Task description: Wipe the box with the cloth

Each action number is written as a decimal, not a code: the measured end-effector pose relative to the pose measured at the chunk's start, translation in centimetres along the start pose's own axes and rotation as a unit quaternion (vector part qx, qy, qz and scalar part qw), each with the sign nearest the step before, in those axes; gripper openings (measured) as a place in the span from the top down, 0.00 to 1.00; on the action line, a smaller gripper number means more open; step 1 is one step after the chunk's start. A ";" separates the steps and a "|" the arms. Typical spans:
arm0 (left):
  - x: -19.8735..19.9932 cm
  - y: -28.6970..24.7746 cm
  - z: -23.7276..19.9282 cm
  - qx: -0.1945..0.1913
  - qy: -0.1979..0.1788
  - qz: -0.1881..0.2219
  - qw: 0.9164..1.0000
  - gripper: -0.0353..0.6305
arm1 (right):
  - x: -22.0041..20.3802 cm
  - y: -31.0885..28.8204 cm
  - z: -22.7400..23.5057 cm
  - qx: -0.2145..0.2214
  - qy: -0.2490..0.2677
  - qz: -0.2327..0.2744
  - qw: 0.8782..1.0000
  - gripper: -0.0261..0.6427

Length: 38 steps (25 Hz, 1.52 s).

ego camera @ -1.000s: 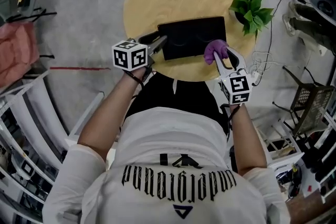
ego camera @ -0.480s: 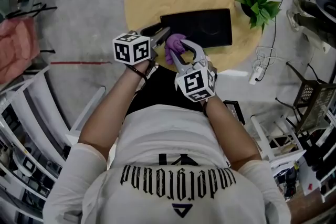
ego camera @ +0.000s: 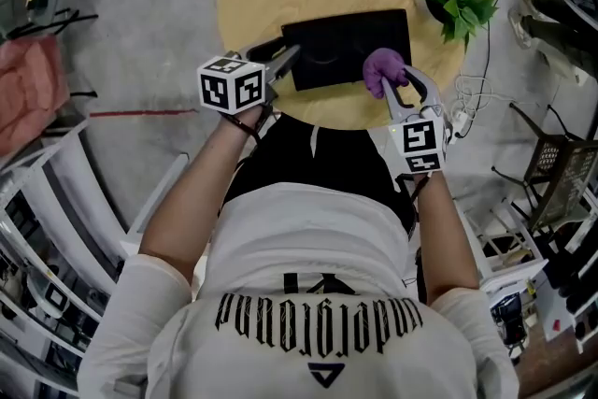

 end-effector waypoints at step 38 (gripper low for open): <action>-0.2 -0.3 0.0 -0.002 0.007 0.013 1.000 0.68 | 5.8 -7.1 -7.1 0.127 0.076 -0.026 0.989 0.78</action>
Point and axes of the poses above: the fingertips, and each gripper's own axes: y backward along the fingers, z to its right, x out of its top, the point moved 7 cm from there along y, backward along the fingers, and after that the axes turned 15 degrees about -y, right-handed, at the moved point
